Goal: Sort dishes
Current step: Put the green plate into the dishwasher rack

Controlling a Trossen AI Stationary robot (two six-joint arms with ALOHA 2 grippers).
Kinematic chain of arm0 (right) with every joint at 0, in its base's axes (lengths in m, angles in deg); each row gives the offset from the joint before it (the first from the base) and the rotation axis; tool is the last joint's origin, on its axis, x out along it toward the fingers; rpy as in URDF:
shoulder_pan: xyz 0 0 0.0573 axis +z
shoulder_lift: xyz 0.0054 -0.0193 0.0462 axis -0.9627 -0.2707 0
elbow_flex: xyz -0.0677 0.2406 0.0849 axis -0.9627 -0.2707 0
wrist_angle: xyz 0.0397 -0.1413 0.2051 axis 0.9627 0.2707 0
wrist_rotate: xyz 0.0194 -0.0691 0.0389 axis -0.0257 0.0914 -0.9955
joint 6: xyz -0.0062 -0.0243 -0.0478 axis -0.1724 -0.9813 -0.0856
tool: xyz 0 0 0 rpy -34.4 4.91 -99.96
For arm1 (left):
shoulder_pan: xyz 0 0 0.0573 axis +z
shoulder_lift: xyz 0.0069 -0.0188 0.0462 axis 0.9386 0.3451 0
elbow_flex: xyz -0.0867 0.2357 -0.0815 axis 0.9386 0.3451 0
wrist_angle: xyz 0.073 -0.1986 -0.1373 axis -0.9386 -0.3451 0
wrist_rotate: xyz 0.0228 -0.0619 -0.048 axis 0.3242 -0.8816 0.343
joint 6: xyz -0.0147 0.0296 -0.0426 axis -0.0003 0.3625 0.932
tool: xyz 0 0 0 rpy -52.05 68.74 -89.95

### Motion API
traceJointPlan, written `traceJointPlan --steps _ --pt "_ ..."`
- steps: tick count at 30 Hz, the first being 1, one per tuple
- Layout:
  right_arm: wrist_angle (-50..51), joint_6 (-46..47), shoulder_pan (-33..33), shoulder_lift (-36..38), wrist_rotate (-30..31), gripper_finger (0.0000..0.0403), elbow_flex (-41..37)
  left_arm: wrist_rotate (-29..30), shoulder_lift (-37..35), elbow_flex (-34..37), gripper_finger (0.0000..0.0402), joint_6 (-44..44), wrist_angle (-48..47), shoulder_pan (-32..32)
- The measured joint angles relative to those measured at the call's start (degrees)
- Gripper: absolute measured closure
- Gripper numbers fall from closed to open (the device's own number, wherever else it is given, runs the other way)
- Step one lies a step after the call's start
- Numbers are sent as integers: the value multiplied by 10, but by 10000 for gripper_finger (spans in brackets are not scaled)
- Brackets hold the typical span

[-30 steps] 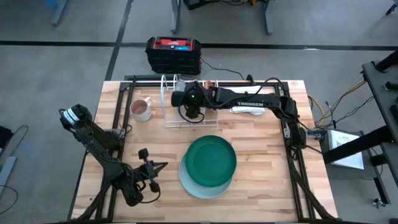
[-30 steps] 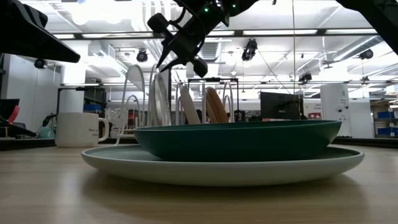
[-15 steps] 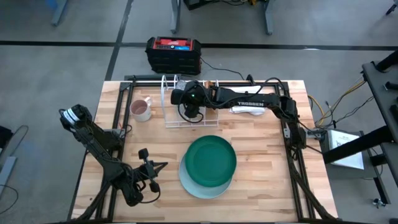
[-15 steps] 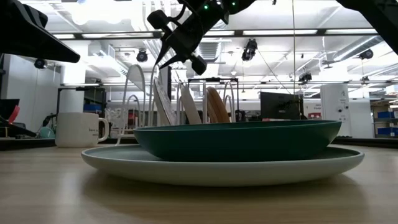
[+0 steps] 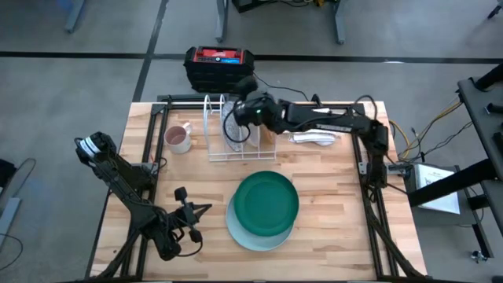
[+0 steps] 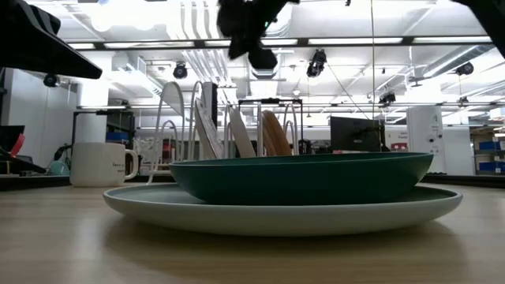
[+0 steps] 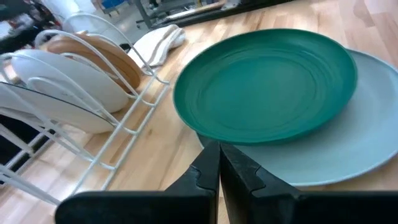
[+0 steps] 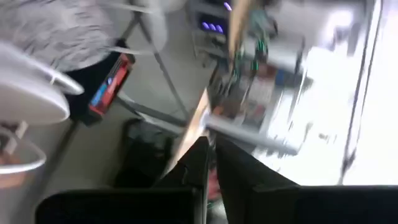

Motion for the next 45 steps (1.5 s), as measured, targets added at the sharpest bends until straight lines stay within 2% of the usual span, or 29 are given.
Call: traceJointPlan --steps 5,9,12,16,18,20,24,29,31,35,45 --pt "42 241 0 51 39 389 0 43 0 0 402 -2 5 7" --pt "191 428 -4 110 15 389 0 30 0 -17 401 -4 7 23" --pt "303 567 -16 156 -87 389 0 3 0 -40 401 -35 9 36" --pt "389 701 -45 212 -301 389 -14 -53 0 -73 401 -90 13 58" --pt "403 736 -57 237 -378 389 -37 -79 0 -85 401 -109 13 71" --pt "404 747 -62 259 -408 389 -67 -105 0 -90 401 -117 14 83" --pt "402 780 -61 292 -412 389 -135 -159 0 -92 401 -120 25 98" --pt "368 820 -57 325 -412 389 -240 -184 0 -92 401 -121 28 103" --pt "343 843 -57 336 -412 389 -287 -182 0 -92 401 -126 28 104" --pt "298 873 -46 353 -415 389 -373 -139 0 -91 401 -156 45 109" --pt "214 947 -22 368 -416 389 -521 -151 0 -82 401 -166 63 145"
